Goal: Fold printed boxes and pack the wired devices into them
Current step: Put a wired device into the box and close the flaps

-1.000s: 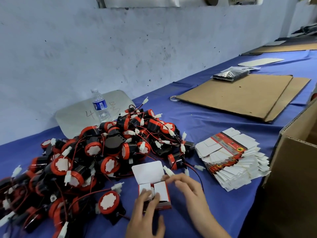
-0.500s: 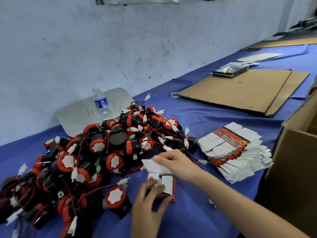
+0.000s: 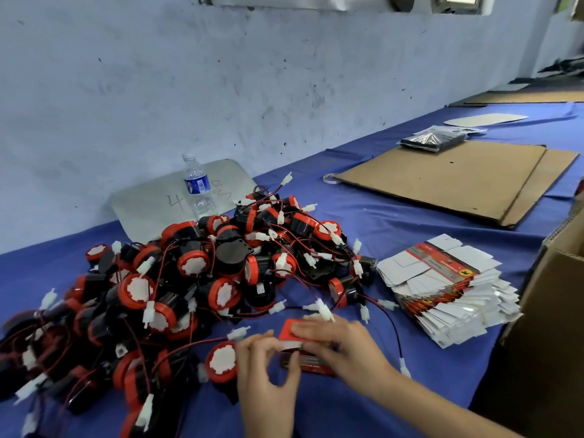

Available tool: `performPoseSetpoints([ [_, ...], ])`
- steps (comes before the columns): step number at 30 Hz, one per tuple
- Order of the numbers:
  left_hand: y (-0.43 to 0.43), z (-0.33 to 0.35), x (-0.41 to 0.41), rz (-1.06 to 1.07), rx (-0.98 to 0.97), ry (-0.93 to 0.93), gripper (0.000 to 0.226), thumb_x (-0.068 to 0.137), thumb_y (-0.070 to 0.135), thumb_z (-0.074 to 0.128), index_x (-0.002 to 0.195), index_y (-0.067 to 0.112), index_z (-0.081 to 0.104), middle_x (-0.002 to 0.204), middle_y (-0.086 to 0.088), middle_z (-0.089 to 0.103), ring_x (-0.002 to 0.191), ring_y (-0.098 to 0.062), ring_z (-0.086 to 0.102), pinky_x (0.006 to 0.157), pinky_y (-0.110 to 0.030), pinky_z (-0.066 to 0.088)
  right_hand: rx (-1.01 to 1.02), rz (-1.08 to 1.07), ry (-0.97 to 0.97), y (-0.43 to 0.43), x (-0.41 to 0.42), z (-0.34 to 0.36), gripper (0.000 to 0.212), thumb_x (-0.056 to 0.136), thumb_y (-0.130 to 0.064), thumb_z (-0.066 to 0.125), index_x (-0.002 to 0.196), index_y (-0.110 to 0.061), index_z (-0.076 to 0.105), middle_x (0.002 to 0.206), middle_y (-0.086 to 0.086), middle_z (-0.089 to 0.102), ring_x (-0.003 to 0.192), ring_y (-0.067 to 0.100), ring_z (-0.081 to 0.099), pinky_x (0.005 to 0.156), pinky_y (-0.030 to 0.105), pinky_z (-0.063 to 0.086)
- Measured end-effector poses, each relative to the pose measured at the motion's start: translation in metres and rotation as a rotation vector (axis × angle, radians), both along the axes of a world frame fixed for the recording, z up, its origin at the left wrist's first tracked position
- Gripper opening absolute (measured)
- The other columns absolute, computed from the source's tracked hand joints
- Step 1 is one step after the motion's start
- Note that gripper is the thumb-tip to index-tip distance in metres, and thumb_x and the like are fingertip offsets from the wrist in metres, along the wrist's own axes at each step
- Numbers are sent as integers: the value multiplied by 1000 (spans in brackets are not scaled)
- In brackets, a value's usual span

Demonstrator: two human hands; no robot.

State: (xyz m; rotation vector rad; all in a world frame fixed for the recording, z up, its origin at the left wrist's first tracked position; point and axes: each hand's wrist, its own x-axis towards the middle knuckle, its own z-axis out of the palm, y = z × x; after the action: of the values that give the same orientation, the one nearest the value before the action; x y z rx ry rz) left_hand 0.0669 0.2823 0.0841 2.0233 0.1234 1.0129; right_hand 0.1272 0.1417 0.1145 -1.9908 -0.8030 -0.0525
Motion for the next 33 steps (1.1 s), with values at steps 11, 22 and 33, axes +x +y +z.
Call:
performPoseSetpoints([
  [11,3,3,-3,-58,-198,146,29,83,-8,66,91,20,67,90,2,65,87,1,61,73,-8,47,2,38,76,-6,1,-8,28,92,-24,64,119,-34,65,121,-34,56,128,-16,35,117,38,27],
  [22,6,4,-2,-65,-54,78,37,83,-2,69,88,35,69,91,9,61,88,-4,61,73,-20,50,-95,15,-162,-6,-2,-15,32,100,-32,46,126,-28,63,132,-24,54,135,-11,31,119,35,22],
  [33,11,5,-4,-130,-84,126,35,79,-8,71,79,27,70,104,8,65,97,3,61,76,-21,53,-342,121,-407,-14,-4,-9,39,102,-31,41,136,-18,54,145,-7,47,139,12,36,116,54,15],
])
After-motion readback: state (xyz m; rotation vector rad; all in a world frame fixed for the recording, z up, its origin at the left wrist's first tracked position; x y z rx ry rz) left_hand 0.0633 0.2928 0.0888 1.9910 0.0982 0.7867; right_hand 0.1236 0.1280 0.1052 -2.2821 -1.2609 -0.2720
